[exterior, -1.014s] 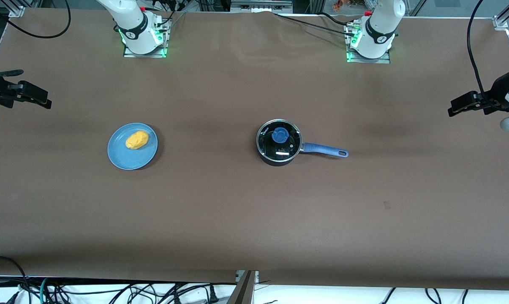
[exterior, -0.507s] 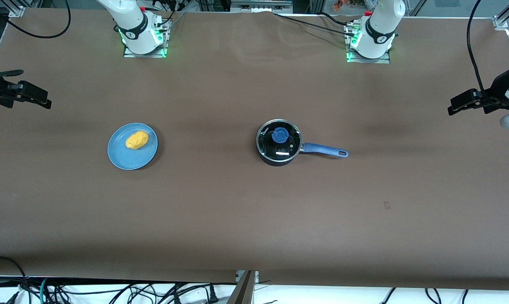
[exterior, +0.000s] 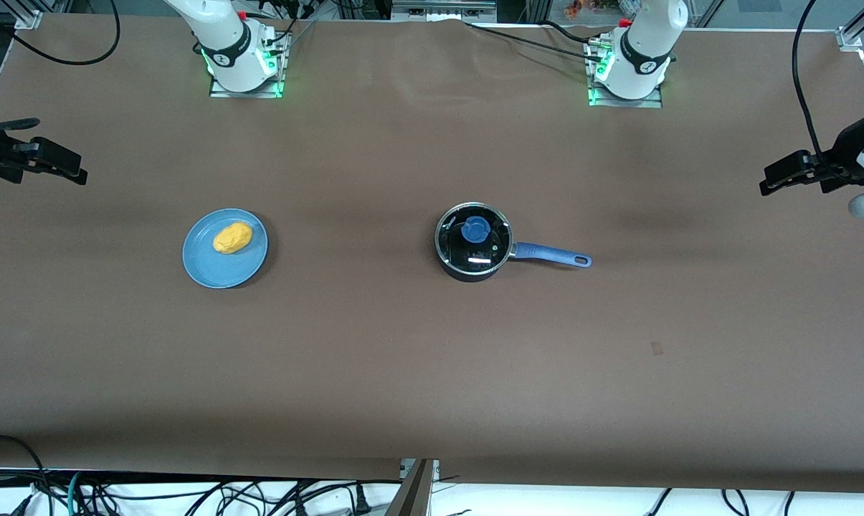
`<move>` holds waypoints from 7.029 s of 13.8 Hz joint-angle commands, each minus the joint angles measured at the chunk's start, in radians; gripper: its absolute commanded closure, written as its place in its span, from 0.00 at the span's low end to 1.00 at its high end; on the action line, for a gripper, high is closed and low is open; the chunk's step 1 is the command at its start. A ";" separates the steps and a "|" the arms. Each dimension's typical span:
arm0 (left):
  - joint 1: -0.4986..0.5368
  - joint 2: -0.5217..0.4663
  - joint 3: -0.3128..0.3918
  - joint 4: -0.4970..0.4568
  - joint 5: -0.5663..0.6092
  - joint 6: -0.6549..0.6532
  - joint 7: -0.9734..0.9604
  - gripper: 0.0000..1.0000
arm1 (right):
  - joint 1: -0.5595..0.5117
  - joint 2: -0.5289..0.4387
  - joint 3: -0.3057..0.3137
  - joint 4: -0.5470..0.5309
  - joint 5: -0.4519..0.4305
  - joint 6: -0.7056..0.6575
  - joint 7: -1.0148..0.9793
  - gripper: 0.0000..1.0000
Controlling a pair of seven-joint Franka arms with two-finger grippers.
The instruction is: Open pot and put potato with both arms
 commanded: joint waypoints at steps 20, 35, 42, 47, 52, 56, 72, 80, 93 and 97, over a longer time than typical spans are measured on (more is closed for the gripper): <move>-0.018 0.111 -0.287 0.022 -0.100 0.004 -0.343 0.00 | -0.012 -0.006 0.005 -0.009 0.002 0.008 -0.017 0.00; -0.437 0.573 -0.352 -0.007 0.172 0.504 -0.746 0.00 | 0.054 0.269 0.016 -0.029 0.028 0.144 0.149 0.00; -0.448 0.599 -0.349 -0.039 0.238 0.541 -0.770 0.19 | 0.151 0.305 0.013 -0.367 0.020 0.522 0.550 0.00; -0.437 0.591 -0.351 -0.034 0.238 0.532 -0.760 0.56 | 0.143 0.303 0.005 -0.465 0.025 0.592 0.653 0.00; -0.414 0.555 -0.355 -0.027 0.238 0.483 -0.741 0.79 | 0.143 0.306 0.005 -0.524 0.026 0.617 0.755 0.00; -0.344 0.449 -0.359 -0.027 0.219 0.342 -0.640 1.00 | 0.140 0.339 0.005 -0.532 0.028 0.631 0.780 0.00; 0.213 0.333 -0.351 -0.458 0.346 0.630 -0.080 1.00 | 0.163 0.310 0.040 -0.333 0.078 0.464 0.758 0.89; 0.347 0.600 -0.336 -0.271 0.506 0.747 0.032 0.95 | 0.301 0.417 0.293 0.071 0.083 0.393 0.914 0.87; 0.391 0.274 -0.447 -0.142 0.270 0.399 0.105 0.00 | 0.609 0.699 0.293 0.145 0.071 0.836 0.959 0.87; 0.388 0.220 -0.550 0.129 0.207 0.043 0.101 0.00 | 0.609 0.722 0.293 0.143 0.071 0.833 0.962 0.01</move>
